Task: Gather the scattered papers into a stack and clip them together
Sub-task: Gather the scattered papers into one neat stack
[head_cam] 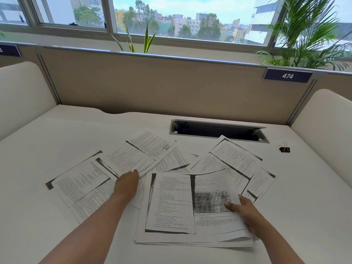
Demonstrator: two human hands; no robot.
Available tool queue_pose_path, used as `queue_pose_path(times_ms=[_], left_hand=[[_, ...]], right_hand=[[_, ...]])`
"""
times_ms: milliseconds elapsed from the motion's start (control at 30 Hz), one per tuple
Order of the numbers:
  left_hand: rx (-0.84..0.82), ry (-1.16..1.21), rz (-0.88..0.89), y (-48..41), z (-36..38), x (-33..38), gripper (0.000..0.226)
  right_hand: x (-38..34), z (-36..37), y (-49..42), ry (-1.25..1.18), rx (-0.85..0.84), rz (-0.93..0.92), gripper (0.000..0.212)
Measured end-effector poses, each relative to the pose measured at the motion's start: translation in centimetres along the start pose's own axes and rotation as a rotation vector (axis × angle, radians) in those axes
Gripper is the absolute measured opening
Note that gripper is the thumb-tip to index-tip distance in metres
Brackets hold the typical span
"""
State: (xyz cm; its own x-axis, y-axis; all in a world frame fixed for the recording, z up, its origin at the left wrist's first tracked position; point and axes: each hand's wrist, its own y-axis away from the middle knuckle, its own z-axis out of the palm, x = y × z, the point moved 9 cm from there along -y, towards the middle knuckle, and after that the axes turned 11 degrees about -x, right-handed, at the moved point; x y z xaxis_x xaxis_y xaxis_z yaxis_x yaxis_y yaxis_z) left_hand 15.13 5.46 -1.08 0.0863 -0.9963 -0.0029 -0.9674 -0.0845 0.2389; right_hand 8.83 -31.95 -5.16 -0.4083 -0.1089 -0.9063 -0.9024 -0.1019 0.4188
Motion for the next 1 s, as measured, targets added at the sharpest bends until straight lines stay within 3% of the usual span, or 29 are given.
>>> queue_pose_path(times_ms=[167,267,433,633,700,833,1000], left_hand=[[0.008,-0.039,0.038,0.3,-0.5,0.2,0.039],[0.024,-0.022,0.045,0.5,-0.8,0.1,0.036],[0.04,0.042,0.005,0.3,-1.4,-0.3,0.029],[0.067,0.138,-0.008,0.8,-2.8,-0.5,0.023],[0.101,0.219,-0.024,1.0,-3.3,-0.4,0.031],[0.182,0.325,0.012,2.0,-5.0,1.8,0.023],[0.12,0.354,0.134,3.3,-6.0,6.9,0.028]], right_hand=[[0.0,0.1,0.0,-0.017,0.007,-0.006,0.02],[-0.1,0.2,0.1,-0.027,0.001,-0.012,0.03],[0.0,0.0,0.1,-0.019,0.007,-0.02,0.01],[0.1,-0.1,0.0,-0.012,0.018,-0.001,0.014],[0.2,-0.1,0.0,-0.017,0.022,0.003,0.018],[-0.1,0.5,0.0,-0.046,0.009,-0.005,0.021],[-0.8,1.3,0.2,-0.106,0.002,-0.032,0.02]])
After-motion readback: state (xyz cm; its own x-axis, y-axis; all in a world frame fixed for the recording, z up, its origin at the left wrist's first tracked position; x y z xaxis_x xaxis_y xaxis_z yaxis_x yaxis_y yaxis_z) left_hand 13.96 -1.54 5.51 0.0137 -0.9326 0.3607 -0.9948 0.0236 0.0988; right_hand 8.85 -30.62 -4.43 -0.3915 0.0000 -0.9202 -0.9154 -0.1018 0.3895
